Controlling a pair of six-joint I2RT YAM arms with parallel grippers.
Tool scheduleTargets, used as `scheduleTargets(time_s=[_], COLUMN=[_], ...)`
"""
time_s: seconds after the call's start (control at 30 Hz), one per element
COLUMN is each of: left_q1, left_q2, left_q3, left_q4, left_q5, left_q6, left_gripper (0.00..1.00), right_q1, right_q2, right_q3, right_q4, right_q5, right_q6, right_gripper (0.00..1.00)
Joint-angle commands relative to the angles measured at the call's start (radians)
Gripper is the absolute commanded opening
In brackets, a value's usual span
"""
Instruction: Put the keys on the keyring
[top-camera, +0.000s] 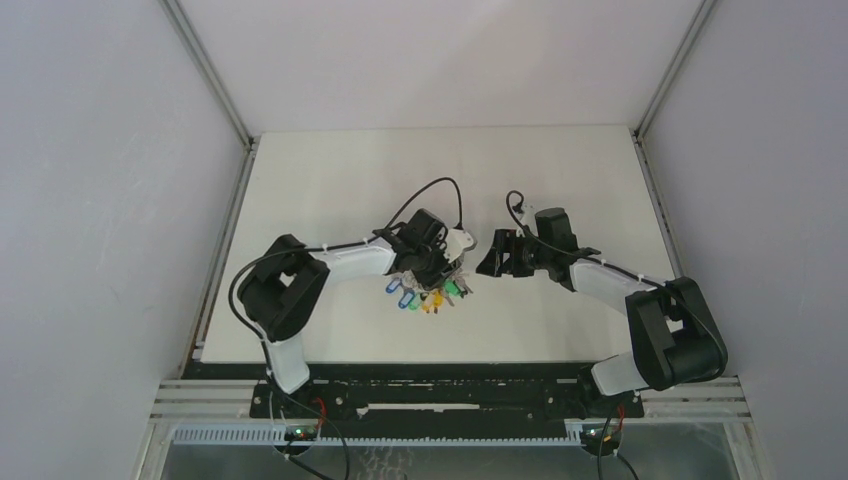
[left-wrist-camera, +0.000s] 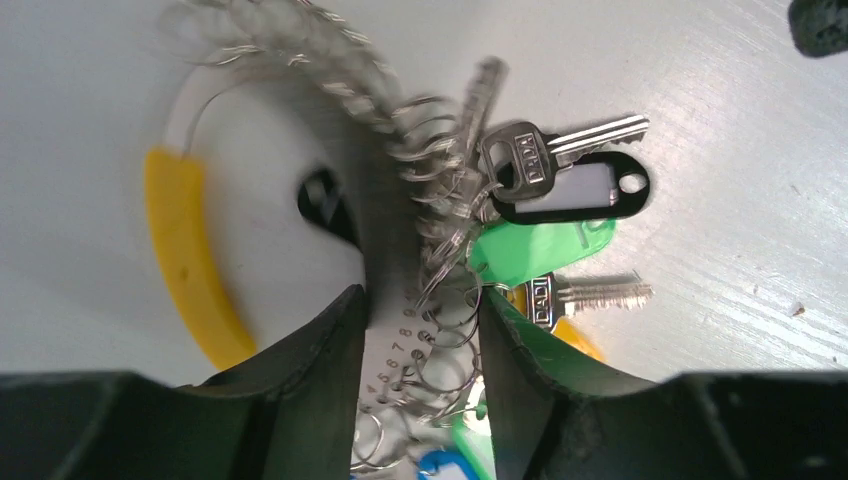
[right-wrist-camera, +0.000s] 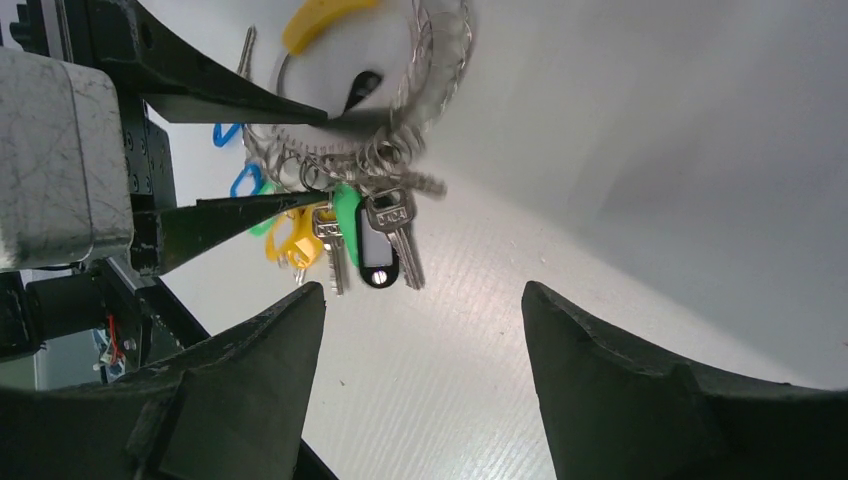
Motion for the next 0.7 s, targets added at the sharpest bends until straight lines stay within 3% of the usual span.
scheduleTargets(time_s=[0.0, 0.1, 0.23, 0.67], left_q1=[-0.001, 0.002, 0.017, 0.164], left_q2=[0.044, 0.021, -0.047, -0.259], left_q3=[0.035, 0.021, -0.025, -0.222], left_q4=[-0.059, -0.057, -0.014, 0.225], left_q5=[-0.001, 0.014, 0.064, 0.340], left_q6=[0.023, 0.028, 0.015, -0.134], left_gripper=[0.43, 0.30, 0.23, 0.09], right_q1=[-0.004, -0.004, -0.001, 0.024], right_q2=[-0.022, -0.027, -0.043, -0.127], right_q3=[-0.001, -0.002, -0.002, -0.001], right_q4=[0.024, 0.028, 0.028, 0.068], right_q5=[-0.010, -0.023, -0.040, -0.118], right_q6=[-0.043, -0.055, -0.078, -0.150], right_gripper=[0.72, 0.72, 0.72, 0.71])
